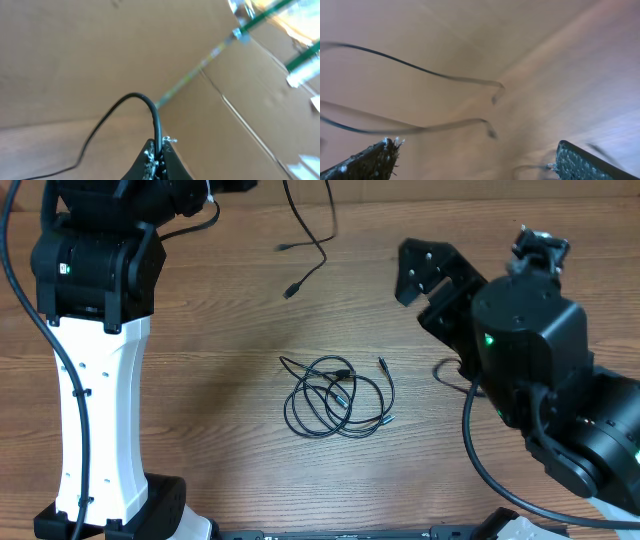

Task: Untangle cables

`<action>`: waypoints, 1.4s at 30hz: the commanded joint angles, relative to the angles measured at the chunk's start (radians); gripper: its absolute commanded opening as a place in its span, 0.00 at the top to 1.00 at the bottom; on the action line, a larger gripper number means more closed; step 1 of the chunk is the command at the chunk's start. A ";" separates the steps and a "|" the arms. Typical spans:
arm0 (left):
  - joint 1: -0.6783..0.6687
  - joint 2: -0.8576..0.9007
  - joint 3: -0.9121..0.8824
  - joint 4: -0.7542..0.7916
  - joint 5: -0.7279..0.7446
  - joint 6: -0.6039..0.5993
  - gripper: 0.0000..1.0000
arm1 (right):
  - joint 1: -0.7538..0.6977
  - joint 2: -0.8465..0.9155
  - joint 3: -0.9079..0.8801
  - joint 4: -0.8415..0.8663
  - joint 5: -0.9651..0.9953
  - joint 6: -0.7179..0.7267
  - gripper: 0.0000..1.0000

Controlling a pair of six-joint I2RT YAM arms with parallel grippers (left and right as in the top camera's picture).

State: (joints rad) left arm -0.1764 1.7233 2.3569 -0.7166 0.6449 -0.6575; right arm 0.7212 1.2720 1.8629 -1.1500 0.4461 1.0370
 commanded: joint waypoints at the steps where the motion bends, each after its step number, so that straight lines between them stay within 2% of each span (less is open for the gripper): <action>1: 0.001 0.010 0.012 0.031 -0.191 -0.065 0.96 | 0.002 0.026 0.003 -0.114 0.047 -0.024 0.00; 5: 0.019 0.013 0.012 0.027 -0.314 -0.049 0.96 | 0.002 0.060 0.003 -0.223 0.035 -0.024 0.00; 8: 0.048 0.024 0.012 0.006 -0.369 0.009 0.96 | 0.002 0.093 0.002 -0.280 0.002 -0.024 0.00; 13: 0.079 0.054 0.012 -0.029 -0.446 0.087 0.96 | 0.002 0.153 0.002 -0.316 -0.044 -0.024 0.00; 18: 0.103 0.100 0.012 -0.031 -0.500 0.074 0.96 | 0.002 0.214 0.002 -0.325 -0.106 -0.025 0.00; 23: 0.117 0.141 0.012 -0.027 -0.490 0.022 0.96 | 0.002 0.258 0.002 -0.334 -0.111 -0.025 0.00; 33: 0.096 0.185 0.012 0.050 -0.373 0.026 0.96 | 0.002 0.277 0.002 -0.333 -0.112 -0.024 0.00; 42: 0.071 0.226 0.012 0.048 -0.331 0.034 0.96 | 0.002 0.277 0.002 -0.334 -0.112 -0.024 0.00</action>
State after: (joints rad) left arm -0.0971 1.9259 2.3569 -0.6731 0.2852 -0.6262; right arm 0.7216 1.5478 1.8641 -1.4849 0.3359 1.0199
